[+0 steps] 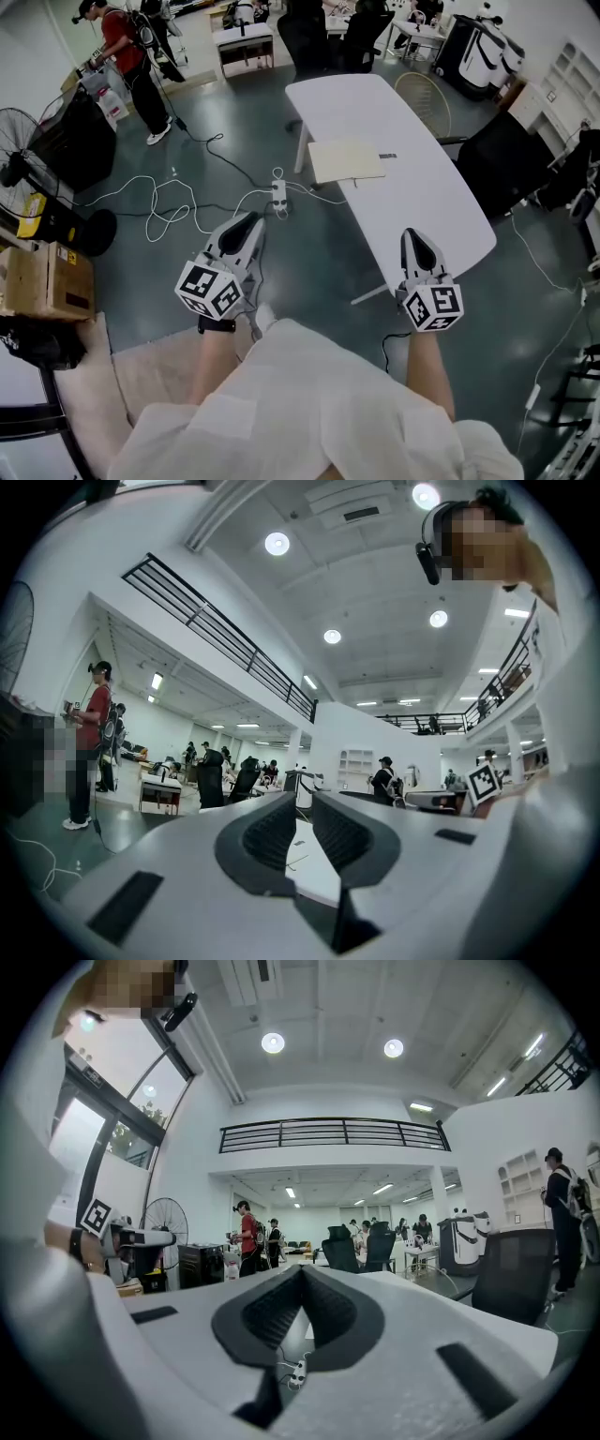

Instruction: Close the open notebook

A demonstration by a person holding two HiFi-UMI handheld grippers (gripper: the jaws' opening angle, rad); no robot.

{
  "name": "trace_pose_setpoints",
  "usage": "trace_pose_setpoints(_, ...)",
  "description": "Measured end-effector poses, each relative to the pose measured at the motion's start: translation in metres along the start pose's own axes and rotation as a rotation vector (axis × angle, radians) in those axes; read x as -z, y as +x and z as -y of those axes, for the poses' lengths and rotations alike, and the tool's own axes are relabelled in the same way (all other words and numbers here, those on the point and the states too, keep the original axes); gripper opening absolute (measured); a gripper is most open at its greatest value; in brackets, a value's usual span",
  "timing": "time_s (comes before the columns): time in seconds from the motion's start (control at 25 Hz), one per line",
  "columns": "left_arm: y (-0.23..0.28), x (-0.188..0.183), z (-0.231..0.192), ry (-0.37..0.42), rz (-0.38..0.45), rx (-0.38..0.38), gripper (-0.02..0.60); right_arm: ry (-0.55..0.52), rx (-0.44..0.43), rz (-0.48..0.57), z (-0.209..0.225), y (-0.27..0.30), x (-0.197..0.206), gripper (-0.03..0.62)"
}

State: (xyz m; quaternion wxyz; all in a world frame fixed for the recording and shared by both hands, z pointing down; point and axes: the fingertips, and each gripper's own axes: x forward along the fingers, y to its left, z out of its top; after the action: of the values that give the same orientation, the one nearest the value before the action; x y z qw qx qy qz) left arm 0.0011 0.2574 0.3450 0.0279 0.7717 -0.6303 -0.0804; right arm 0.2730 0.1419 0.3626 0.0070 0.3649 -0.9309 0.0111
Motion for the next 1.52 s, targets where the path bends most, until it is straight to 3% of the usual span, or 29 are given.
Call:
trace_pose_setpoints(0.44, 0.057, 0.013, -0.032, -0.017, -0.027, 0.049, 0.052, 0.006, 0.006, -0.001, 0.015, 0.051, 0.004, 0.024)
trace_pose_setpoints(0.8, 0.146, 0.029, -0.103, -0.019, -0.063, 0.136, 0.052, 0.022, 0.091, 0.002, 0.05, 0.141, 0.009, 0.038)
trace_pose_setpoints(1.08, 0.212, 0.022, -0.158, -0.01, -0.082, 0.192, 0.052, 0.027, 0.106, -0.019, 0.058, 0.22, 0.009, 0.046)
trace_pose_setpoints(1.52, 0.273, 0.022, -0.226, -0.001, -0.113, 0.256, 0.052, 0.039, 0.154, -0.017, 0.063, 0.305, 0.01, 0.051)
